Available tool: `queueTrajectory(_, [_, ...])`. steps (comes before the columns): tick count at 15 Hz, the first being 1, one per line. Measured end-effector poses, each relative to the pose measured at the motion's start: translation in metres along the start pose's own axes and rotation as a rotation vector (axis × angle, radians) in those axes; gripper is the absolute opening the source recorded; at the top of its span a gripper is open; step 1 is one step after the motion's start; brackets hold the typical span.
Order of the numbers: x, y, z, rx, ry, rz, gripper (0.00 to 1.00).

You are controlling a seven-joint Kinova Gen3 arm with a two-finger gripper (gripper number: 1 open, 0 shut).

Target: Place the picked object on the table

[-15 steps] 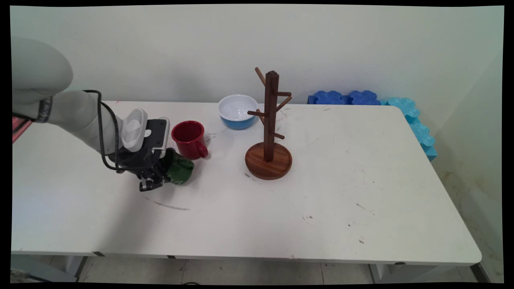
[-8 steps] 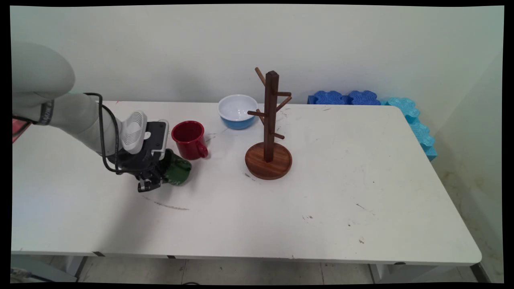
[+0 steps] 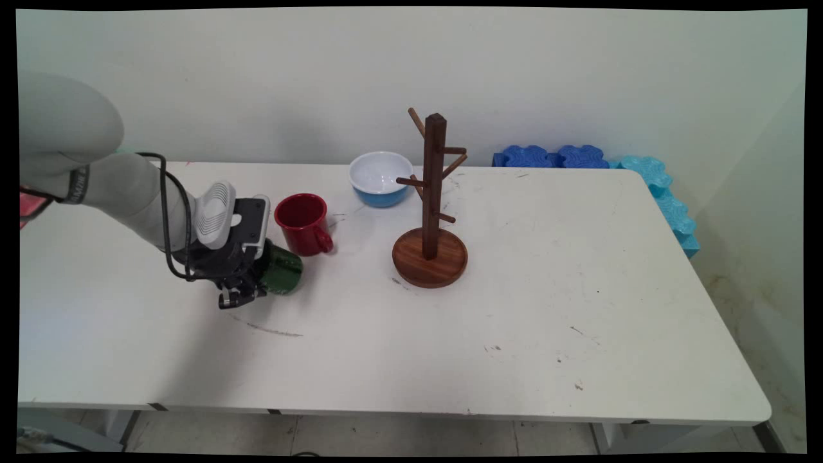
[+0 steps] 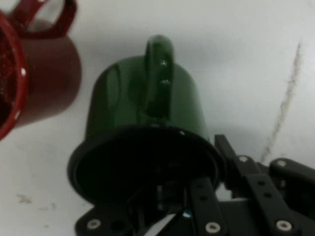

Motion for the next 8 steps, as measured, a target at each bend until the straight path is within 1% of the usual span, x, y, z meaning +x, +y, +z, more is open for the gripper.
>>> queueTrajectory(1, [-0.0001,-0.0003,0.0005,0.001,0.000,0.000,1.00])
queueTrajectory(8, [0.0007,-0.0004,0.0038,0.001,0.007,0.001,1.00])
